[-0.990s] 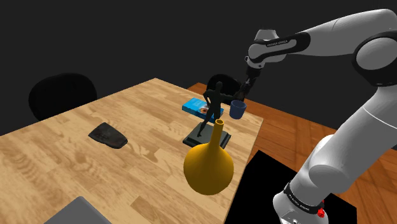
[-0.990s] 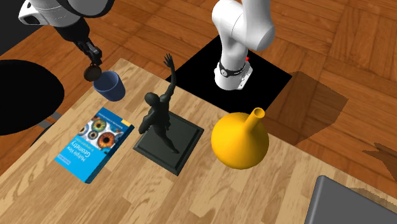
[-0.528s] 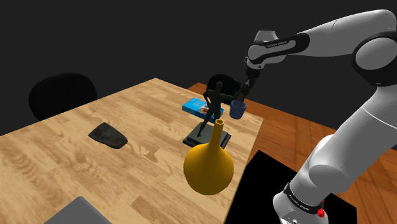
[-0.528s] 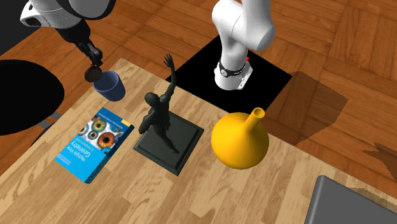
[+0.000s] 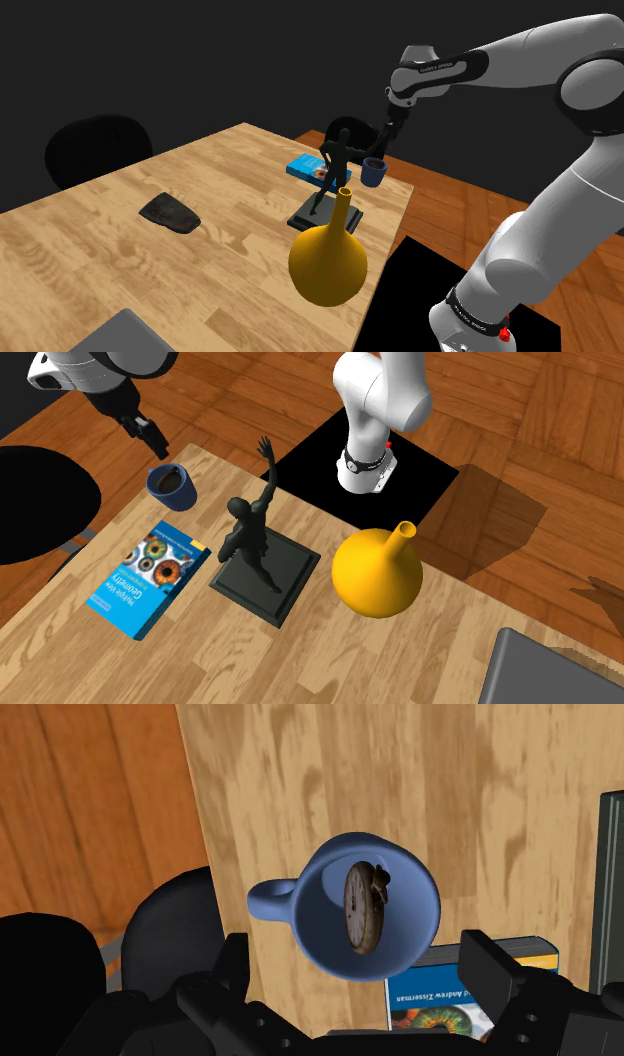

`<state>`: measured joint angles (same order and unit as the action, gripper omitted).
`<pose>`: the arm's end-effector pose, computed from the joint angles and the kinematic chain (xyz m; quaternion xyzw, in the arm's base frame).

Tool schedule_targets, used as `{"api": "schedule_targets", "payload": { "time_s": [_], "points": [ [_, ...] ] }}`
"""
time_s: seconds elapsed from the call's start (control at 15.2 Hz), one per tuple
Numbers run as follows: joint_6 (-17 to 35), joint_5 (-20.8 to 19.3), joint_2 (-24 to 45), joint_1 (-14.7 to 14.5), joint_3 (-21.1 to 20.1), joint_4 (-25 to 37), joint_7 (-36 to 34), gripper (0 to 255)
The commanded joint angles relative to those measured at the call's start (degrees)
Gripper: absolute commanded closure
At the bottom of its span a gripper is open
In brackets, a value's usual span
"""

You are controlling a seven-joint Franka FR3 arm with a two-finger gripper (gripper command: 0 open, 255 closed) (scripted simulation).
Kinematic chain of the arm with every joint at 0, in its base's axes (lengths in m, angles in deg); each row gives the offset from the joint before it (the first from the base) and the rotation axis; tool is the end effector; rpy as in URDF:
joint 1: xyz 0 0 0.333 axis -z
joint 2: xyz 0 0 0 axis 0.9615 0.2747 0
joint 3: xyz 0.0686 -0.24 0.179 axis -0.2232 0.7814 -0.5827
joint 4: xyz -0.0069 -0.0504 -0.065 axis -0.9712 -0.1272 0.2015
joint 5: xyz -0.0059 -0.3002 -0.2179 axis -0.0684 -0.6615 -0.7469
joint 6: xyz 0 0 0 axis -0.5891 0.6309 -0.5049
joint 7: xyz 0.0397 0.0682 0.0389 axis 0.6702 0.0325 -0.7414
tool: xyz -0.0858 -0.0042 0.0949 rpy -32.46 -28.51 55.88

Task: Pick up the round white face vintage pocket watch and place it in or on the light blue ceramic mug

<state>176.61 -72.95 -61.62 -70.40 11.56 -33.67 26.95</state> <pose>0.4329 -0.2608 0.4555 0.9989 0.0357 0.0088 0.0275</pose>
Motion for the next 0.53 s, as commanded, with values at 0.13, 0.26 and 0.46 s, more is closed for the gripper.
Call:
{"api": "schedule_targets", "payload": {
  "time_s": [0.13, 0.26, 0.46],
  "points": [
    [-6.21, -0.39, -1.50, -0.21, -0.53, 4.76, -0.34, 0],
    [-6.21, -0.39, -1.51, -0.20, -0.53, 4.75, -0.34, 0],
    [-6.21, -0.38, -1.50, -0.20, -0.53, 4.76, -0.34, 0]
  ]
}}
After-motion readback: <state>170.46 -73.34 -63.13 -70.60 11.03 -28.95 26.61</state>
